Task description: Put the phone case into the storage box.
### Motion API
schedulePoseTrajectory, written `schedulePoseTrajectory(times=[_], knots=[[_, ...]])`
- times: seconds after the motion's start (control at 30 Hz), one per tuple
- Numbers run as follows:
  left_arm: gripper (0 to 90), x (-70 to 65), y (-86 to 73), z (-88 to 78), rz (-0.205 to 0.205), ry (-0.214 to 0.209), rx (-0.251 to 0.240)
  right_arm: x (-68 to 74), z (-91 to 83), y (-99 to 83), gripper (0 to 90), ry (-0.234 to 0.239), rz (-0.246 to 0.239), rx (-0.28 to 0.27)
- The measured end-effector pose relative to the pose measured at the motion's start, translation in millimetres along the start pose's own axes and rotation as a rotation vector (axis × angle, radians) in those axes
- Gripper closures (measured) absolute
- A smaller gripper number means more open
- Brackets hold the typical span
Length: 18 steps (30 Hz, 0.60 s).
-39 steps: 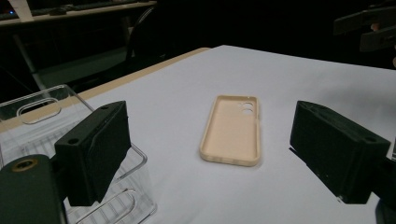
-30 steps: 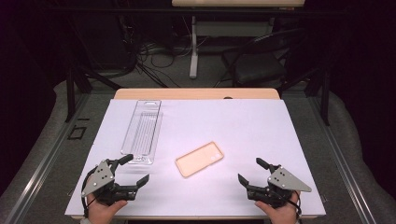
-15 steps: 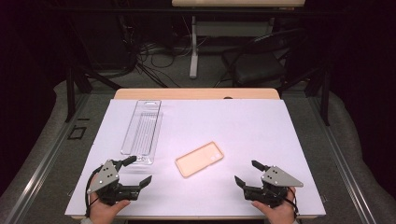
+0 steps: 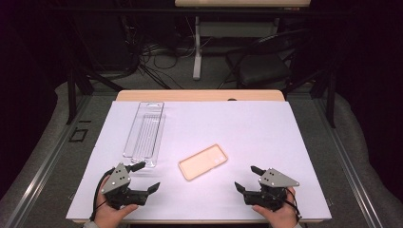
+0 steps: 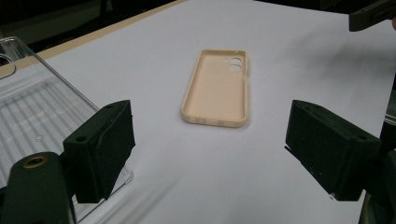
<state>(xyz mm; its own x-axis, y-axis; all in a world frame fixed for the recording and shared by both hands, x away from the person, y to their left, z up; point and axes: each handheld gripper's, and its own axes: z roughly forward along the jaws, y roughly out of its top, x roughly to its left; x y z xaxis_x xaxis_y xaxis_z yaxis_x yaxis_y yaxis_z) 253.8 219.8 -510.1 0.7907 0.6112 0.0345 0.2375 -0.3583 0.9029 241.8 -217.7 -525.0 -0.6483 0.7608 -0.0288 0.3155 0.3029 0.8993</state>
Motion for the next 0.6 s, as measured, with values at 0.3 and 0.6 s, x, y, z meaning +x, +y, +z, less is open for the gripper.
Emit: schedulePoseTrajectory(times=[0.3,0.6], knots=[[16.1,1.0,6.8,12.3,-0.028,-0.017,0.073,1.0,8.4,5.6,21.7,0.011,-0.008,0.039],[16.9,10.3,31.6,27.7,-0.055,-0.039,0.131,-1.5,18.5,25.0,21.8,0.011,0.002,0.09]])
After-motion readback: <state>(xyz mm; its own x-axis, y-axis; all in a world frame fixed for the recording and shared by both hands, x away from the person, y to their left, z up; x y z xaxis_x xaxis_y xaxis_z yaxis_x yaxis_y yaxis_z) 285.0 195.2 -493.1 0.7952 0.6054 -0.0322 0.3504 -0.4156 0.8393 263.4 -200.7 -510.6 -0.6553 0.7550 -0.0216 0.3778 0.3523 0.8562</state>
